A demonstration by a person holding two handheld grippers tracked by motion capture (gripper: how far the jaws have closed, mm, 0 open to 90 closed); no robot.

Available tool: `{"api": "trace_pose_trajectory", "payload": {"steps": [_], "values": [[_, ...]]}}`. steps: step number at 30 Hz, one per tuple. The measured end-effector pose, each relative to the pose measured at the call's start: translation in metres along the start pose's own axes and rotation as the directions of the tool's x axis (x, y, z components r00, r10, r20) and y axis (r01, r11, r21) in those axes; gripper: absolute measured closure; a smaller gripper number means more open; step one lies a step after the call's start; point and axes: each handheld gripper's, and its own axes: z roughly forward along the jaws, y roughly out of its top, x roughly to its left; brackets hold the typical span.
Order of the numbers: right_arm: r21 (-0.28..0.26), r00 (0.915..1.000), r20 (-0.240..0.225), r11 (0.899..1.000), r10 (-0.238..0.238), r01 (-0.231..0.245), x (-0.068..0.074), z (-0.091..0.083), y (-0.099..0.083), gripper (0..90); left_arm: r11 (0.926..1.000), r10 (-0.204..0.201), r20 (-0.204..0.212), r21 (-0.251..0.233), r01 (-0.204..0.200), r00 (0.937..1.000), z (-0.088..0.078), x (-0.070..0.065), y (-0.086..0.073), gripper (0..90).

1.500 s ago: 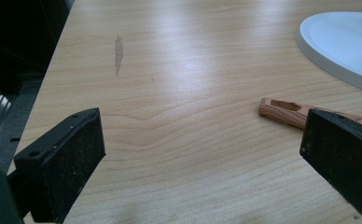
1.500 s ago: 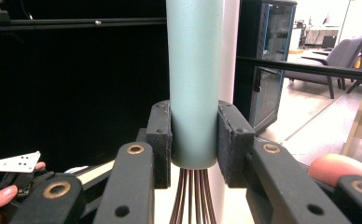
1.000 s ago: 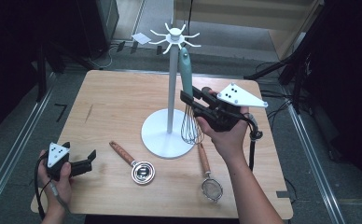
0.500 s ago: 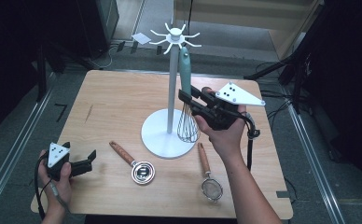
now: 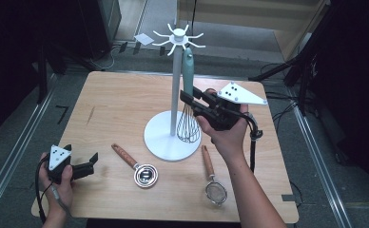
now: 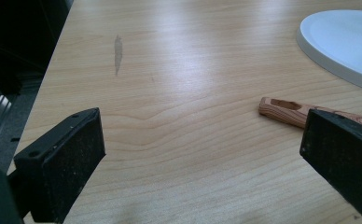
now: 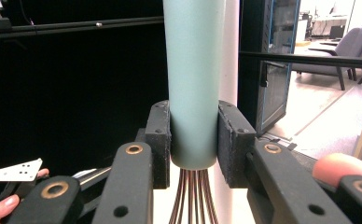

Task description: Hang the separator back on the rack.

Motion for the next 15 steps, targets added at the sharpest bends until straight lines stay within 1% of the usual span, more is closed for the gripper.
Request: {"api": "trace_pose_trajectory", "payload": {"steps": [5, 7, 8, 10, 14, 15], "values": [[0.005, 1.0, 0.003, 1.0, 0.007, -0.007, -0.0011, 0.0014, 0.0005, 69.6, 1.0, -0.001, 0.001, -0.001, 0.001, 1.0, 0.0, 0.0, 0.0, 0.0], [0.007, 0.9998, -0.004, 1.0, 0.019, -0.019, -0.0018, 0.0014, 0.0004, 65.5, 1.0, 0.0, 0.001, 0.0, 0.0, 1.0, 0.0, 0.0, 0.0, 0.0], [0.007, 0.9998, -0.004, 1.0, 0.019, -0.019, -0.0018, 0.0014, 0.0004, 65.5, 1.0, 0.0, 0.001, -0.001, 0.0, 1.0, 0.0, 0.0, 0.0, 0.0], [0.001, 0.9992, -0.015, 0.999, 0.038, -0.038, -0.0028, 0.0004, 0.0009, 62.3, 1.0, -0.001, 0.001, -0.001, 0.001, 1.0, 0.0, -0.0001, 0.0, 0.0], [-0.012, 0.9993, 0.001, 0.999, 0.038, -0.038, -0.0041, -0.0033, 0.0033, 64.7, 1.0, 0.001, 0.0, 0.001, -0.001, 1.0, 0.0, -0.0002, 0.0001, 0.0], [-0.014, 0.9993, 0.008, 0.999, 0.036, -0.036, -0.0046, -0.0042, 0.0041, 68.0, 1.0, 0.001, 0.001, 0.0, -0.001, 1.0, 0.0001, -0.0002, 0.0, 0.0]]}}
